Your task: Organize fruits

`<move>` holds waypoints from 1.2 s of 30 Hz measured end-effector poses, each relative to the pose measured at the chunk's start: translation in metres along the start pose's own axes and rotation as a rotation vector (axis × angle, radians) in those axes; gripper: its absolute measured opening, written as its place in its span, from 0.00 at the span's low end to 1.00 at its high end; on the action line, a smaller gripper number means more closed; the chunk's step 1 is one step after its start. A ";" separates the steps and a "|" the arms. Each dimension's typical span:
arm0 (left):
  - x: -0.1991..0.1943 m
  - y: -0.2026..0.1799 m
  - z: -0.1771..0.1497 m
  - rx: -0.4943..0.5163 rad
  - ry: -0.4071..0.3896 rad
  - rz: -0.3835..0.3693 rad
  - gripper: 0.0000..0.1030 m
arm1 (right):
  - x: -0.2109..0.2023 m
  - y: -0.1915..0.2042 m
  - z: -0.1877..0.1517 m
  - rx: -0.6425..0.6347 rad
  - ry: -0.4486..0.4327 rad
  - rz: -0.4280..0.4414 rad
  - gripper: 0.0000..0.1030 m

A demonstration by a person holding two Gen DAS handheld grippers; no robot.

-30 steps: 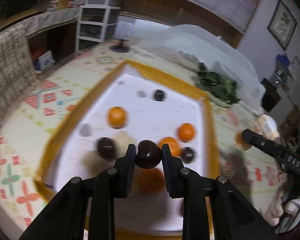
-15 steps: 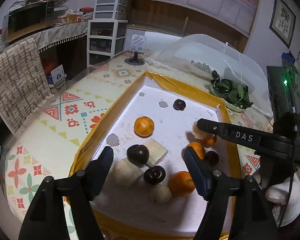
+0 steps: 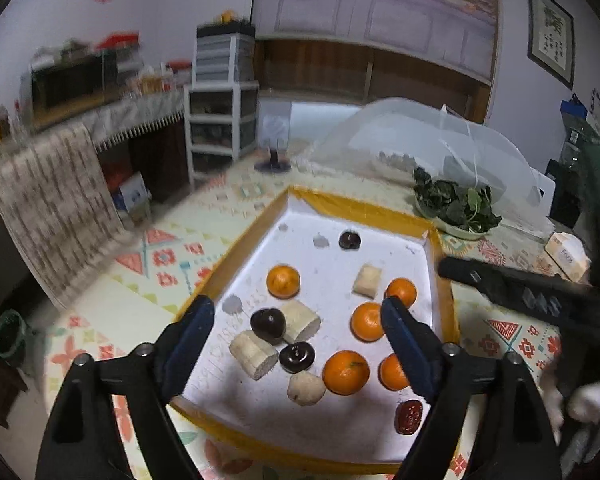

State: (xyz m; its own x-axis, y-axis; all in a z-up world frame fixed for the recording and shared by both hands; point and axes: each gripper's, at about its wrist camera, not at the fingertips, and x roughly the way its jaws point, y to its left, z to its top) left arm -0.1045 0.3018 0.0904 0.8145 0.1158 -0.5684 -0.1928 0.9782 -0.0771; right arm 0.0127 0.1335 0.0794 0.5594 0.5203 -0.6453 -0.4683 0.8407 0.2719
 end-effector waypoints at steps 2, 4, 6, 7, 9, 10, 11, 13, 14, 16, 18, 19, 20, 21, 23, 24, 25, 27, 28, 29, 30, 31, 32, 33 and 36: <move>-0.015 -0.012 -0.001 0.017 -0.053 0.052 0.93 | -0.026 -0.002 -0.015 -0.021 -0.036 -0.037 0.51; -0.025 -0.023 -0.003 0.019 -0.085 0.080 1.00 | -0.045 -0.006 -0.029 -0.020 -0.069 -0.056 0.58; -0.031 -0.034 -0.005 0.023 -0.097 0.088 1.00 | -0.064 -0.013 -0.045 -0.008 -0.099 -0.076 0.61; -0.033 -0.042 -0.007 0.030 -0.092 0.091 1.00 | -0.070 -0.016 -0.052 -0.001 -0.104 -0.082 0.62; -0.035 -0.054 -0.011 0.043 -0.082 0.100 1.00 | -0.079 -0.023 -0.066 0.008 -0.098 -0.100 0.63; -0.036 -0.062 -0.013 0.054 -0.077 0.105 1.00 | -0.082 -0.027 -0.071 0.009 -0.095 -0.109 0.63; -0.038 -0.069 -0.016 0.063 -0.076 0.110 1.00 | -0.084 -0.030 -0.076 0.011 -0.093 -0.116 0.63; -0.041 -0.082 -0.022 0.078 -0.075 0.121 1.00 | -0.090 -0.038 -0.086 0.017 -0.085 -0.130 0.63; -0.042 -0.089 -0.024 0.084 -0.071 0.126 1.00 | -0.092 -0.044 -0.090 0.025 -0.079 -0.133 0.63; -0.044 -0.101 -0.029 0.097 -0.059 0.128 1.00 | -0.098 -0.052 -0.096 0.046 -0.077 -0.134 0.63; -0.044 -0.111 -0.033 0.110 -0.052 0.128 1.00 | -0.104 -0.058 -0.102 0.055 -0.080 -0.139 0.64; -0.045 -0.117 -0.034 0.116 -0.048 0.126 1.00 | -0.107 -0.062 -0.105 0.057 -0.081 -0.144 0.64; -0.046 -0.122 -0.036 0.124 -0.045 0.121 1.00 | -0.109 -0.064 -0.108 0.056 -0.082 -0.148 0.64; -0.046 -0.126 -0.037 0.129 -0.043 0.120 1.00 | -0.112 -0.065 -0.110 0.053 -0.084 -0.152 0.65; -0.047 -0.136 -0.040 0.143 -0.038 0.116 1.00 | -0.117 -0.068 -0.115 0.049 -0.087 -0.156 0.65; -0.048 -0.139 -0.041 0.147 -0.033 0.111 1.00 | -0.119 -0.068 -0.116 0.050 -0.089 -0.156 0.66; -0.048 -0.141 -0.042 0.149 -0.029 0.106 1.00 | -0.121 -0.069 -0.118 0.052 -0.092 -0.156 0.66; -0.048 -0.144 -0.044 0.152 -0.019 0.098 1.00 | -0.124 -0.071 -0.120 0.054 -0.097 -0.158 0.67; -0.048 -0.146 -0.044 0.153 -0.015 0.095 1.00 | -0.126 -0.071 -0.121 0.054 -0.099 -0.159 0.68; -0.048 -0.147 -0.045 0.153 -0.011 0.092 1.00 | -0.127 -0.071 -0.121 0.054 -0.101 -0.159 0.68; -0.048 -0.147 -0.046 0.154 -0.008 0.091 1.00 | -0.127 -0.070 -0.122 0.052 -0.103 -0.158 0.69; -0.048 -0.148 -0.046 0.154 -0.008 0.093 1.00 | -0.128 -0.070 -0.122 0.050 -0.103 -0.160 0.69; -0.049 -0.147 -0.047 0.153 -0.007 0.092 1.00 | -0.128 -0.069 -0.123 0.048 -0.102 -0.163 0.70; -0.049 -0.147 -0.047 0.150 -0.005 0.090 1.00 | -0.128 -0.069 -0.123 0.046 -0.101 -0.164 0.70; -0.049 -0.146 -0.048 0.144 0.000 0.089 1.00 | -0.127 -0.065 -0.124 0.036 -0.099 -0.161 0.71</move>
State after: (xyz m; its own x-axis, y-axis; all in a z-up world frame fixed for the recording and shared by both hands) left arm -0.1430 0.1454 0.0903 0.7977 0.2029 -0.5679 -0.1834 0.9787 0.0920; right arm -0.1127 -0.0063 0.0550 0.6906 0.3890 -0.6096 -0.3430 0.9183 0.1974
